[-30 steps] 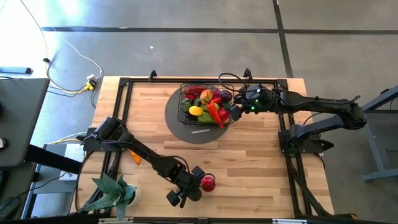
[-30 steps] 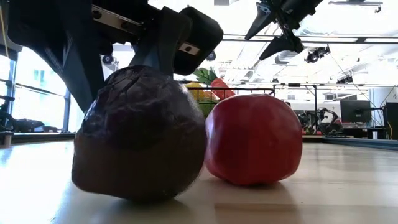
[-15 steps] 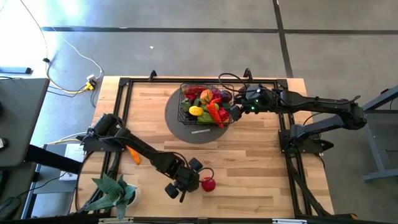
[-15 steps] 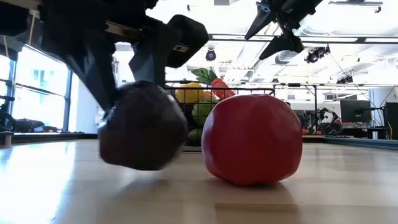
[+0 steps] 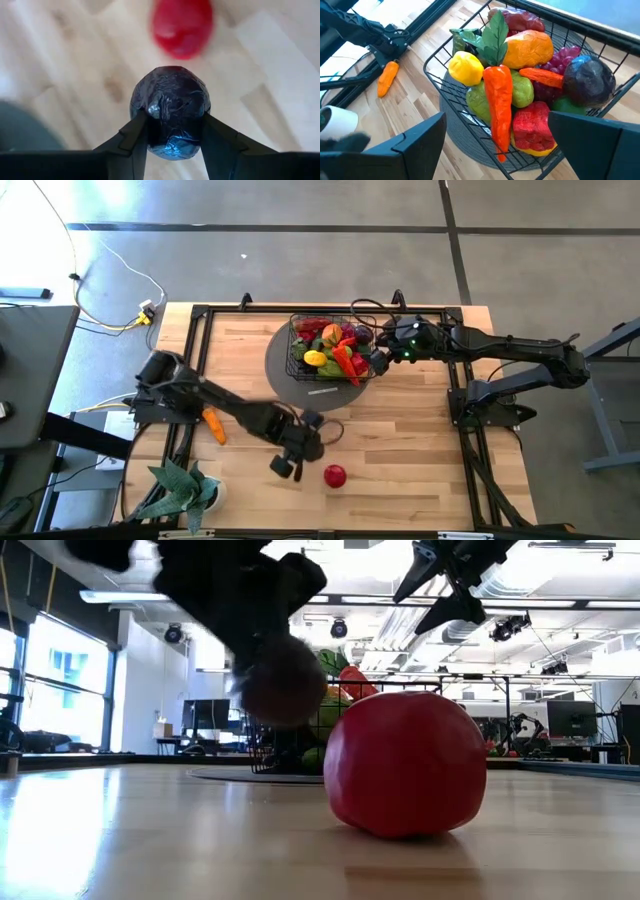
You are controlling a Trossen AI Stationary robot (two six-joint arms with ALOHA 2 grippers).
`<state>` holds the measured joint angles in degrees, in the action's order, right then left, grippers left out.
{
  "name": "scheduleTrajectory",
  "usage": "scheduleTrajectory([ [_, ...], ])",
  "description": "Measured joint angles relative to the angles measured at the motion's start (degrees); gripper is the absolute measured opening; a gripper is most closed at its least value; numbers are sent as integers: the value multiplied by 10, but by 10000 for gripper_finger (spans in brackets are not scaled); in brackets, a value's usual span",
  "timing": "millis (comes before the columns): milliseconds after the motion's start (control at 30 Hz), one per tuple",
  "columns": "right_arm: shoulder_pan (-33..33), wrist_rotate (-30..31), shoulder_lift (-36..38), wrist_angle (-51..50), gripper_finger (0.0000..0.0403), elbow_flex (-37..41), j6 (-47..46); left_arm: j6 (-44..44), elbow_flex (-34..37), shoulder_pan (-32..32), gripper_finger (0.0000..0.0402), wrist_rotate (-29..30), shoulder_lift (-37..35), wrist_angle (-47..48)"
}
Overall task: Build produce basket
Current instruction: Put the dark purple plum into the black mesh basket
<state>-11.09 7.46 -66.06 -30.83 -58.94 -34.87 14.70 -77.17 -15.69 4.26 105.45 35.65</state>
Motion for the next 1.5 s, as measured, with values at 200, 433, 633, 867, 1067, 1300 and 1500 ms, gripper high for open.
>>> scheduleTrajectory([
  [200, 0, -3, 0, 2, 332, 0, 3, -32, 0, 50, 125, 30, -41, 18],
  [433, 0, -22, 0, 3, 332, 0, 4, -51, 0, 125, 125, 80, -98, 20],
  [633, 0, -24, 0, 2, 332, 0, 4, -62, 0, 194, 125, 147, -154, 5],
  [867, 0, -51, 0, 2, 335, 0, 28, -59, -1, 295, 125, 206, -187, -1],
  [1067, 0, -143, 0, 16, 355, 0, 45, -36, -1, 373, 125, 157, -178, -9],
  [1300, 4, -153, 0, 24, 358, 1, -10, -11, -1, 420, 125, 107, -178, -33],
  [1500, 4, -137, 0, 24, 358, 1, -24, -11, -1, 436, 125, 79, -177, -30],
])
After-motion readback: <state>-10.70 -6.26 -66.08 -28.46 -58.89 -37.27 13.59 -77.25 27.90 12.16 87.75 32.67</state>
